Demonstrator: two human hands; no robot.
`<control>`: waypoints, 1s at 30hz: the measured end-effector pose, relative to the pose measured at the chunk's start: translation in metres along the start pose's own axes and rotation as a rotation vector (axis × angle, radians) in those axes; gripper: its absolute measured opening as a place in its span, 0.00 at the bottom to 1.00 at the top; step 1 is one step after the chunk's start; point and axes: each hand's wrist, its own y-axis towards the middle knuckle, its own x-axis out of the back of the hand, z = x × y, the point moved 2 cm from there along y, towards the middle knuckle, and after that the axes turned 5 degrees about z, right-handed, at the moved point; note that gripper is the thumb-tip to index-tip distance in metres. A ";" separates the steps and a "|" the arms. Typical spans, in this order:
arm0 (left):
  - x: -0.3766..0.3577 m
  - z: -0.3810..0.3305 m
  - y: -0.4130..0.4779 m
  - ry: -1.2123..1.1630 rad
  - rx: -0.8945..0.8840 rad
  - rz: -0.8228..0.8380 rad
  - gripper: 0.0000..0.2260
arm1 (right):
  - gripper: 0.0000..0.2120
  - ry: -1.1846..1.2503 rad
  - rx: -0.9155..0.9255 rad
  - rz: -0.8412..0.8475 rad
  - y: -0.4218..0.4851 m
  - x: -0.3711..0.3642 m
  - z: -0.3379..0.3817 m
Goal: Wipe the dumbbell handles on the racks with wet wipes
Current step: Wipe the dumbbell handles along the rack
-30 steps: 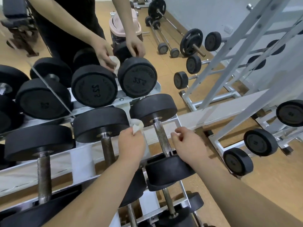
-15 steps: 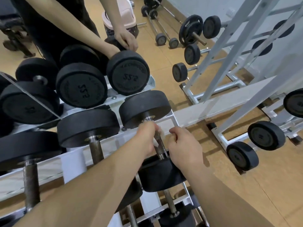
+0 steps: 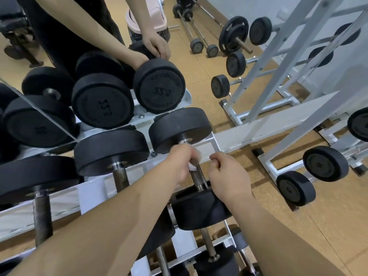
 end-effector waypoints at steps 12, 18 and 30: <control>0.011 0.012 0.002 -0.049 0.068 -0.014 0.08 | 0.15 -0.012 0.003 0.006 0.001 0.000 -0.002; 0.005 0.040 -0.007 0.201 0.065 0.008 0.15 | 0.15 0.000 0.019 0.004 0.002 -0.001 -0.002; 0.018 0.011 -0.066 0.118 -0.135 -0.059 0.07 | 0.17 -0.056 0.371 -0.020 -0.011 0.000 0.006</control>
